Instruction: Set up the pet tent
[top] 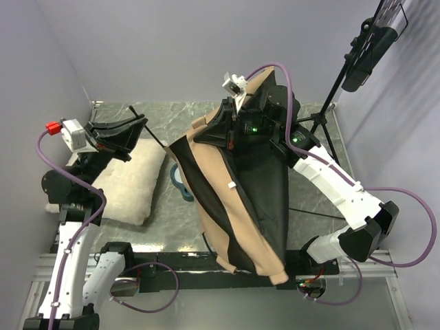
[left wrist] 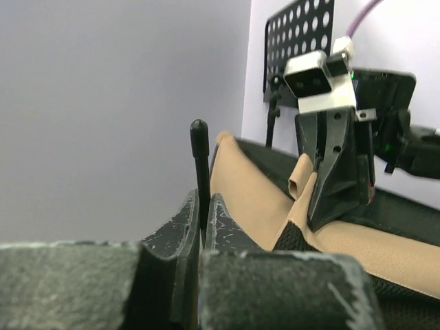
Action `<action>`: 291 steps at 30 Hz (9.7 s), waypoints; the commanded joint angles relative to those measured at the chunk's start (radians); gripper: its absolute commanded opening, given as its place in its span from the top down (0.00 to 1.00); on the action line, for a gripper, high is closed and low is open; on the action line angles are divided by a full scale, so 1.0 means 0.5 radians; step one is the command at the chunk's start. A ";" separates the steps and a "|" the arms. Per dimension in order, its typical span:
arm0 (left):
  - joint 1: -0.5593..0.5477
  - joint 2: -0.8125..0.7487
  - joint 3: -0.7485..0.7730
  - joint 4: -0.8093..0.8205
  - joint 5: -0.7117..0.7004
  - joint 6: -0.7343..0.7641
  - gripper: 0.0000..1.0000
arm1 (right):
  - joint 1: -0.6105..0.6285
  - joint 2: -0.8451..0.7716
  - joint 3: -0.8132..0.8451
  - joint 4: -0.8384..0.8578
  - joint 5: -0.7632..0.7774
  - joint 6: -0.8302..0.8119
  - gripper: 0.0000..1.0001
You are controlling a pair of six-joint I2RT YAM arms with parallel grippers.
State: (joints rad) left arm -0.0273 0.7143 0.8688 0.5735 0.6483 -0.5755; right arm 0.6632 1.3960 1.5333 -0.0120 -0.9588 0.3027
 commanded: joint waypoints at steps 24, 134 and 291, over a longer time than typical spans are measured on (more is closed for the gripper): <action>-0.743 0.464 1.002 -2.347 0.204 1.890 0.99 | 0.180 0.254 0.550 -0.454 -0.113 -0.308 1.00; -0.838 0.563 0.885 -2.328 -0.024 1.946 0.99 | 0.287 0.736 0.915 -1.946 0.347 -0.983 1.00; -0.676 0.624 0.711 -2.215 0.624 2.424 0.99 | 0.014 -0.464 -1.014 -0.277 0.632 -1.581 0.23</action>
State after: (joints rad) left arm -0.3717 1.0481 1.1942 -0.5648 0.8864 0.6487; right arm 0.6495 1.1648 1.0473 -0.2623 -0.6792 -0.4427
